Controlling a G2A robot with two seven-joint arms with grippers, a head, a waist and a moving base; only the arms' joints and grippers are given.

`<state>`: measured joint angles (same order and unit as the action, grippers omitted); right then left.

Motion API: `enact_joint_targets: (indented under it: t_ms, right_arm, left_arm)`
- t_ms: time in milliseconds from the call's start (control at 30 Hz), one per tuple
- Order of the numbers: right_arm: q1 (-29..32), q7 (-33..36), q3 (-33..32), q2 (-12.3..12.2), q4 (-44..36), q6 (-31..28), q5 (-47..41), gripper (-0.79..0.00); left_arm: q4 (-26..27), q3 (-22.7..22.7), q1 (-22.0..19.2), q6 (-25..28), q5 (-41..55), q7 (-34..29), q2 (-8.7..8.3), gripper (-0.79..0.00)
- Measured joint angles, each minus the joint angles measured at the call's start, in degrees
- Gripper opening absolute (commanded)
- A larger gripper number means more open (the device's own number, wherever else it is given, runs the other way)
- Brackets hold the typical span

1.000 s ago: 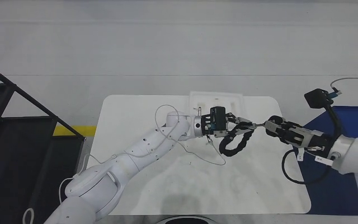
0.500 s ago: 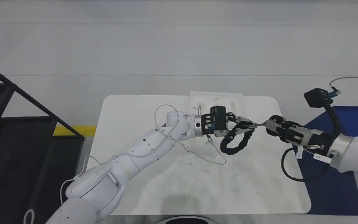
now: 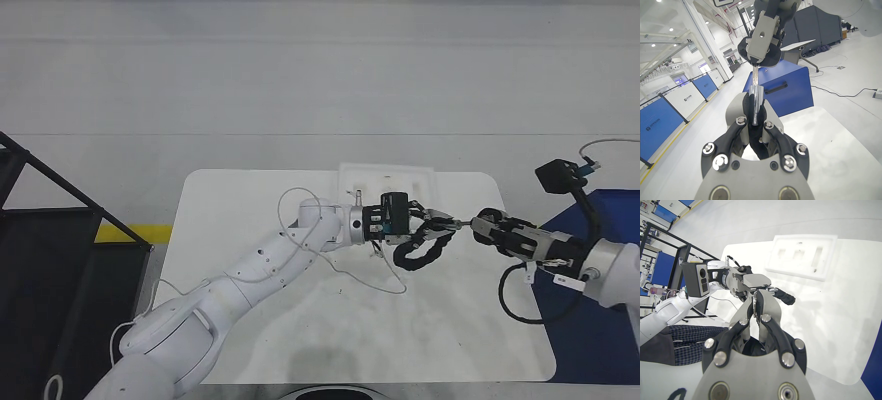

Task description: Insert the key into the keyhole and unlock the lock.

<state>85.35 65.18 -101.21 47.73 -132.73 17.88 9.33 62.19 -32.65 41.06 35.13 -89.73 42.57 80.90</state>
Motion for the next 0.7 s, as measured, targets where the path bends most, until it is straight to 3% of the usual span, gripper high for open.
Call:
enact_joint_targets:
  t_ms: [700]
  right_arm:
    - [-1.34,0.47,3.14,-0.58,1.46,1.13,1.28,-0.785]
  left_arm:
    - [1.53,-1.93,1.28,0.29,-1.7,-0.22,0.26,-0.785]
